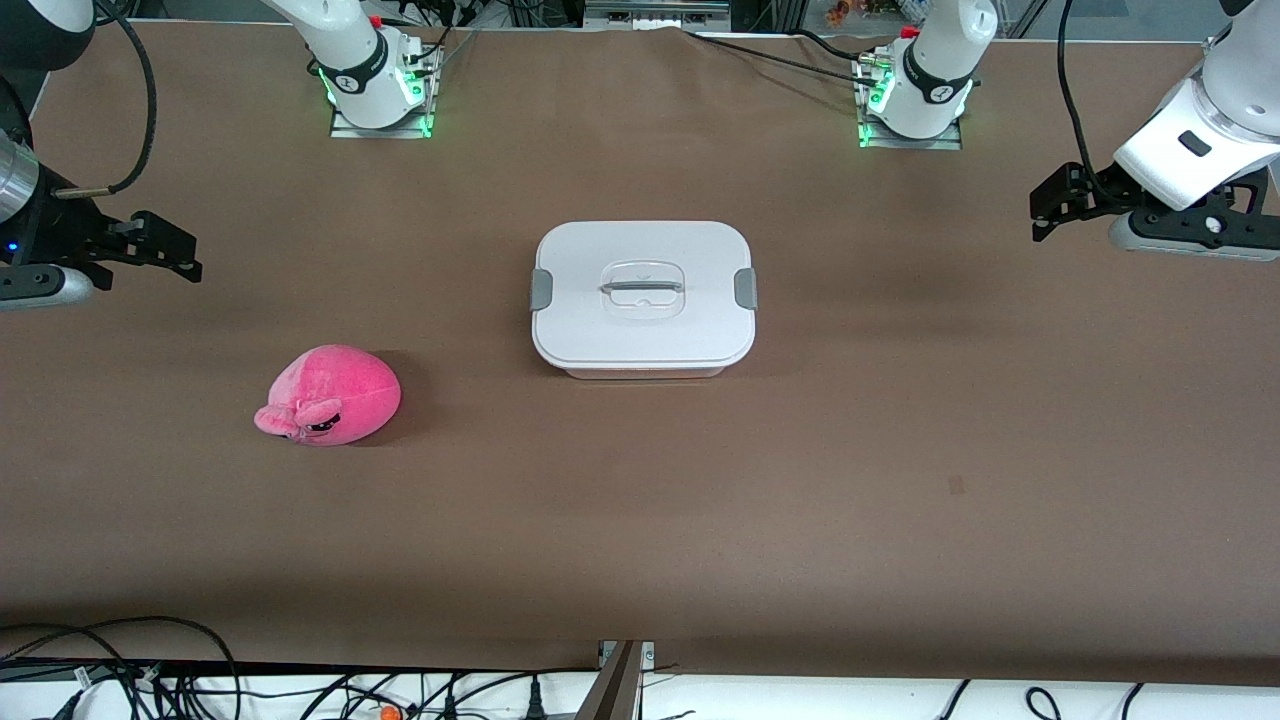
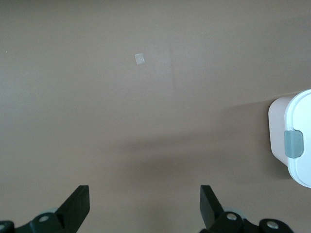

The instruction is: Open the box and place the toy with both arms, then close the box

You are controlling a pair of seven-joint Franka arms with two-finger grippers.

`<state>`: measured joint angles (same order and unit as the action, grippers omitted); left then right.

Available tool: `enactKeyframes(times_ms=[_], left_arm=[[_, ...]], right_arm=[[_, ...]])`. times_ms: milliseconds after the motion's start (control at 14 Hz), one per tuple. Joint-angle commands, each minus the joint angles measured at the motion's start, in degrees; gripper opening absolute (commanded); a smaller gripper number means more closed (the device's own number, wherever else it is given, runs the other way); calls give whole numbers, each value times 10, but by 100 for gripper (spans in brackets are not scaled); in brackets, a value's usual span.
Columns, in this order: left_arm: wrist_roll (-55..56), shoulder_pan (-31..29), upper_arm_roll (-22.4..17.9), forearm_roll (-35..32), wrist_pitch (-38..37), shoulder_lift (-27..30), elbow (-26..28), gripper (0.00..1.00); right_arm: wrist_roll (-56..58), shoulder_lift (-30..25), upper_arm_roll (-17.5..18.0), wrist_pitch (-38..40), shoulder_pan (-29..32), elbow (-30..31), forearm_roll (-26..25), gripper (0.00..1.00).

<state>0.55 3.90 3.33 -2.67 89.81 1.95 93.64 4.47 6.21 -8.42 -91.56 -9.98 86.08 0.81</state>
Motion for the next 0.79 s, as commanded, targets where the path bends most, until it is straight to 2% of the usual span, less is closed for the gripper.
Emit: enactKeyframes(times_ms=[0, 714], left_arm=[[-4, 1, 0, 2, -15, -7, -21, 100], [-5, 10, 8, 10, -31, -11, -22, 100]], right_arm=[[4, -2, 2, 4, 2, -7, -9, 100], [5, -1, 2, 3, 3, -7, -10, 100]])
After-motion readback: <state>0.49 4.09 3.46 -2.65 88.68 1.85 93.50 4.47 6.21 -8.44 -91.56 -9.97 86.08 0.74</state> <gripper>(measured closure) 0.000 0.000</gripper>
